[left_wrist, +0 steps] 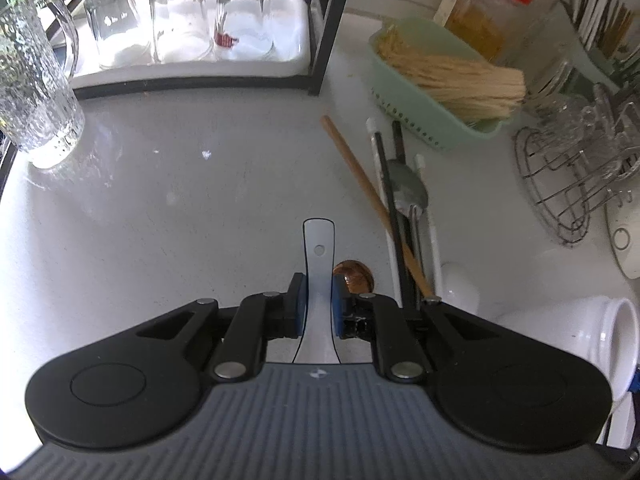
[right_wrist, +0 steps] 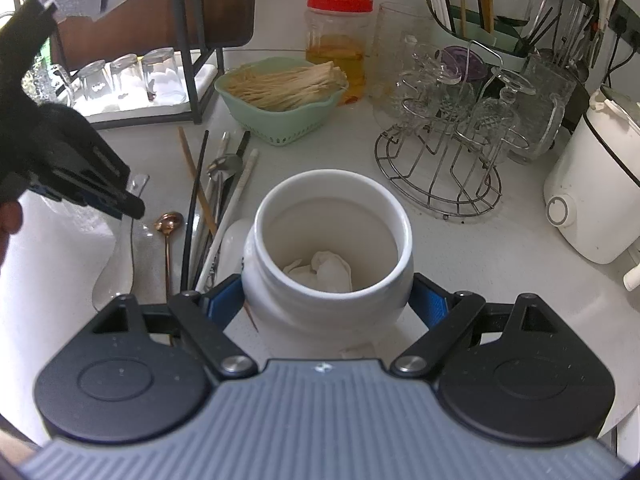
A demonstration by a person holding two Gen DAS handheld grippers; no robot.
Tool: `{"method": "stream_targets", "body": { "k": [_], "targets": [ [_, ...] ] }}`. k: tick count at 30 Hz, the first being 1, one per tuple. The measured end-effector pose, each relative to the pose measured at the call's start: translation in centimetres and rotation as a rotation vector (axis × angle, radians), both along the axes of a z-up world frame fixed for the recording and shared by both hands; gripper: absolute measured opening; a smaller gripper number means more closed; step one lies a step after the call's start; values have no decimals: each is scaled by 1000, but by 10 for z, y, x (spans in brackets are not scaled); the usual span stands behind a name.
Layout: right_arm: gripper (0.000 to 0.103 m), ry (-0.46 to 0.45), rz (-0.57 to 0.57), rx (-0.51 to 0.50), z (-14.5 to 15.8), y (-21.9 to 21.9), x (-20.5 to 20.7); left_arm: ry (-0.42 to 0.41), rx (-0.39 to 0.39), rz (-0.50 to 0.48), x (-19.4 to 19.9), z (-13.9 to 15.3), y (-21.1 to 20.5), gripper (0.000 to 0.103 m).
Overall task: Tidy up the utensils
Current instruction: 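Close the left gripper on the white ceramic spoon handle, then lift the white spoon with the left gripper and lower it into the white jar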
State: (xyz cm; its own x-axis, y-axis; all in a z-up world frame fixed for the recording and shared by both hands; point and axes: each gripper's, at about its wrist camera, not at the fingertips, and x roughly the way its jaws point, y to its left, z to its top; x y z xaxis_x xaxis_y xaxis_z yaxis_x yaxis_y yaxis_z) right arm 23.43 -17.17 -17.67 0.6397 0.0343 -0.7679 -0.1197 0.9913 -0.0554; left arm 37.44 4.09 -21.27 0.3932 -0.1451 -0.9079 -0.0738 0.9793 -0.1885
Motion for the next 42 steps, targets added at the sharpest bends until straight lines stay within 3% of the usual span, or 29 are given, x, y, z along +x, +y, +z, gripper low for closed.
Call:
{"method": "stream_targets", "body": {
  "k": [9, 26, 32, 42],
  "targets": [
    [90, -1, 2, -5, 1, 1, 0, -70, -39, -67, -23, 30, -2, 15],
    [91, -33, 18, -22, -1, 2, -3, -151, -71, -190, -41, 50, -18, 14],
    [91, -45, 54, -24, -2, 1, -2, -191, -57, -179, -51, 69, -23, 5],
    [91, -58, 143, -20, -3, -6, 3, -231, -23, -134, -66, 91, -43, 5]
  ]
}}
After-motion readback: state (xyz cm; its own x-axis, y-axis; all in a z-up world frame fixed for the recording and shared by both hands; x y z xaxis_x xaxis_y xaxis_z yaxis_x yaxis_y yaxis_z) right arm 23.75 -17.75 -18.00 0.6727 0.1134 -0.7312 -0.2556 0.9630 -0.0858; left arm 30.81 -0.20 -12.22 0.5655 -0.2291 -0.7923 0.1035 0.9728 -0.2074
